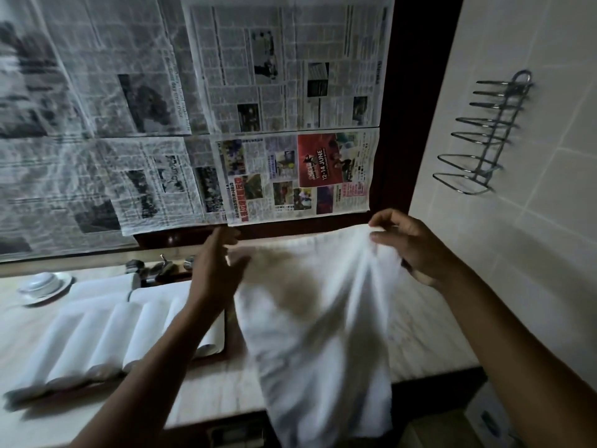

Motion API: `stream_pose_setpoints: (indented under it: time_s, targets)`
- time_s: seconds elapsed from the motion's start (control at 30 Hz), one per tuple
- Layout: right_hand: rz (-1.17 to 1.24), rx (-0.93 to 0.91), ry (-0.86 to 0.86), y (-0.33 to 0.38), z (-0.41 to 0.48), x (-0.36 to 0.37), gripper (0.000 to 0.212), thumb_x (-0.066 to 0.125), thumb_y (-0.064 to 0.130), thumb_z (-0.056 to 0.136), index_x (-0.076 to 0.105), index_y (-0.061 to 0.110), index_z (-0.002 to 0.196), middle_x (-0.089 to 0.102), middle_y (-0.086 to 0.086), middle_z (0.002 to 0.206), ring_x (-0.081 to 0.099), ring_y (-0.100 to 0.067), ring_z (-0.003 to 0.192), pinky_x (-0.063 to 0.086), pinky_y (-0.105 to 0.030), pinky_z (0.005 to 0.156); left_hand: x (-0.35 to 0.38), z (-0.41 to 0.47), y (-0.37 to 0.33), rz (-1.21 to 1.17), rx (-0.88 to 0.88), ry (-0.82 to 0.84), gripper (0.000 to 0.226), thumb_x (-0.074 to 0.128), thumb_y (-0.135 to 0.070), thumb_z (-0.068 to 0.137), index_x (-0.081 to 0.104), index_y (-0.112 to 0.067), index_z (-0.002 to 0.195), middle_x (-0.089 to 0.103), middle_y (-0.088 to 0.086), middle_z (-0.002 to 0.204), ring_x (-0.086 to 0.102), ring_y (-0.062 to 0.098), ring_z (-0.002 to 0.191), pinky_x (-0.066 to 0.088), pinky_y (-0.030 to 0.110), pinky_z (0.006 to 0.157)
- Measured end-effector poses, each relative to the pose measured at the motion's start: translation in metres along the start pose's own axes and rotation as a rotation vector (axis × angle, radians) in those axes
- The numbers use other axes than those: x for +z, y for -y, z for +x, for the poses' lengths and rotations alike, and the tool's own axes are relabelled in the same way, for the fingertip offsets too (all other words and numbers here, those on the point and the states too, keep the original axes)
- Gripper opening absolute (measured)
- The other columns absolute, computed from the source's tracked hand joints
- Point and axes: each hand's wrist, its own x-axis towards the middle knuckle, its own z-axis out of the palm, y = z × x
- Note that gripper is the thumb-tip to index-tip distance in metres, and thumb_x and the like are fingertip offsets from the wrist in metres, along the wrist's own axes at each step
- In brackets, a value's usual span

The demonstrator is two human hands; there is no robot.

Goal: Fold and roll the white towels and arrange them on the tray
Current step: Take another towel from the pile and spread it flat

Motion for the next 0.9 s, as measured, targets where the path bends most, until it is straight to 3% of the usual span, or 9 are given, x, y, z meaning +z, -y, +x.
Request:
stream_pose_setpoints:
  time_s: [0.07, 0.2, 0.33, 0.43, 0.5, 0.57, 0.67, 0.77, 0.9]
  targets:
    - [0.008, -0.034, -0.034, 0.003, 0.002, 0.024, 0.016, 0.062, -0.001, 0.096, 0.068, 0.014, 0.095, 0.067, -0.001, 0.084, 0.058, -0.012, 0.071, 0.045, -0.023, 0.060, 0.008, -0.023, -0.019, -0.061, 0.087, 0.100, 0.052, 0.089, -0.030, 0.077, 0.056, -0.024, 0.117, 0.064, -0.005, 0.103, 0.064, 0.014, 0.090, 0.056, 0.039, 0.073]
    - [0.055, -0.036, -0.030, 0.019, 0.000, 0.066, 0.019, 0.062, 0.005, 0.098, 0.076, 0.016, 0.103, 0.076, 0.002, 0.097, 0.070, -0.013, 0.092, 0.056, -0.026, 0.083, 0.035, -0.062, -0.077, -0.237, 0.130, 0.346, 0.078, 0.092, -0.050, 0.068, 0.046, -0.031, 0.128, 0.063, -0.013, 0.106, 0.064, 0.004, 0.097, 0.055, 0.018, 0.078]
    - [0.069, -0.058, 0.106, 0.034, -0.006, 0.078, 0.032, 0.055, 0.006, 0.094, 0.075, 0.016, 0.117, 0.075, -0.005, 0.119, 0.068, -0.019, 0.116, 0.055, -0.034, 0.099, 0.046, -0.044, -0.101, -0.355, 0.009, 0.077, 0.023, 0.073, -0.014, 0.090, 0.055, -0.020, 0.102, 0.064, -0.011, 0.087, 0.059, -0.001, 0.078, 0.047, 0.022, 0.065]
    - [-0.370, -0.274, 0.005, 0.029, -0.012, 0.066, 0.046, 0.059, 0.014, 0.087, 0.065, 0.029, 0.131, 0.067, 0.006, 0.128, 0.063, -0.007, 0.120, 0.050, -0.024, 0.100, 0.042, -0.026, -0.101, -0.483, -0.053, 0.123, 0.015, 0.056, -0.001, 0.088, 0.059, -0.015, 0.092, 0.064, 0.002, 0.083, 0.056, 0.013, 0.077, 0.044, 0.035, 0.066]
    - [-0.788, -0.359, -0.046, 0.013, -0.014, 0.057, 0.067, 0.075, 0.027, 0.082, 0.051, 0.039, 0.143, 0.051, 0.005, 0.134, 0.050, -0.012, 0.127, 0.043, -0.028, 0.105, 0.038, -0.027, -0.105, -0.569, 0.023, 0.222, 0.014, 0.048, -0.007, 0.088, 0.059, -0.013, 0.095, 0.065, 0.007, 0.088, 0.058, 0.017, 0.082, 0.045, 0.037, 0.068]
    - [-0.890, -0.340, 0.004, -0.006, -0.015, 0.056, 0.070, 0.085, 0.040, 0.076, 0.053, 0.037, 0.139, 0.045, 0.005, 0.135, 0.044, -0.016, 0.128, 0.041, -0.035, 0.108, 0.038, -0.032, -0.108, -0.622, 0.071, 0.317, 0.019, 0.044, -0.018, 0.086, 0.059, -0.014, 0.098, 0.066, 0.005, 0.090, 0.059, 0.017, 0.085, 0.046, 0.036, 0.070]
    - [-0.732, -0.170, 0.116, -0.030, -0.018, 0.055, 0.041, 0.077, 0.043, 0.089, 0.066, 0.022, 0.122, 0.065, 0.007, 0.124, 0.060, -0.014, 0.112, 0.053, -0.045, 0.098, 0.042, -0.039, -0.105, -0.506, 0.015, 0.375, 0.013, 0.051, -0.038, 0.091, 0.057, -0.028, 0.097, 0.066, -0.005, 0.087, 0.059, 0.009, 0.078, 0.046, 0.029, 0.066]
    - [-0.588, -0.054, 0.150, -0.046, -0.024, 0.052, 0.032, 0.065, 0.045, 0.096, 0.066, 0.014, 0.106, 0.071, -0.001, 0.100, 0.067, -0.020, 0.094, 0.056, -0.054, 0.086, 0.043, -0.040, -0.092, -0.413, -0.040, 0.378, 0.016, 0.061, -0.045, 0.099, 0.059, -0.030, 0.099, 0.069, 0.005, 0.087, 0.065, 0.024, 0.076, 0.049, 0.038, 0.062]
    - [-0.439, -0.122, 0.119, -0.054, -0.032, 0.058, 0.040, 0.056, 0.050, 0.103, 0.059, 0.015, 0.083, 0.059, -0.007, 0.075, 0.054, -0.012, 0.071, 0.046, -0.043, 0.068, 0.034, -0.037, -0.068, -0.308, -0.020, 0.292, 0.033, 0.052, -0.045, 0.105, 0.064, -0.017, 0.092, 0.066, 0.002, 0.085, 0.060, 0.008, 0.077, 0.049, 0.036, 0.073]
